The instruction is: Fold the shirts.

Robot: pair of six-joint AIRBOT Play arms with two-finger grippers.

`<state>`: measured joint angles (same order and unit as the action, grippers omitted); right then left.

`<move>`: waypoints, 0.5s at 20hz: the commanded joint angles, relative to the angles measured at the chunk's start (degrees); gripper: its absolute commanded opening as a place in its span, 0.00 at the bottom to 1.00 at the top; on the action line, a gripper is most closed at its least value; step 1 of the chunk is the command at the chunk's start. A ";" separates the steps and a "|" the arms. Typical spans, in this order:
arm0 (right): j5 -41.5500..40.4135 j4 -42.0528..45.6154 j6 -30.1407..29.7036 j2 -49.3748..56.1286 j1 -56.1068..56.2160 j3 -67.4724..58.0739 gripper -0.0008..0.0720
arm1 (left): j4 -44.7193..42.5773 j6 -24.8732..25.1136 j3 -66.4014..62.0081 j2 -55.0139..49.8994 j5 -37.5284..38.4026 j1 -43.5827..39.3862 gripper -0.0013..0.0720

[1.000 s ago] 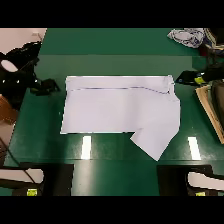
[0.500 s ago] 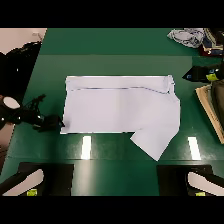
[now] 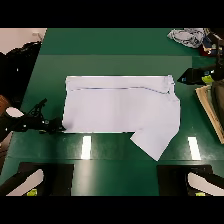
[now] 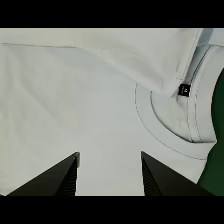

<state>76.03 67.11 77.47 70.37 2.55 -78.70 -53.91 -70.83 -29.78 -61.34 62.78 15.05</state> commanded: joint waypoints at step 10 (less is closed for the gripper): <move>9.94 0.31 0.59 -17.09 -23.71 41.66 0.71 | 3.23 2.91 -8.20 1.62 3.50 0.04 0.05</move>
<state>83.74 67.72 78.04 57.52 -14.59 -49.19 -51.05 -68.12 -36.34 -59.92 66.22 15.03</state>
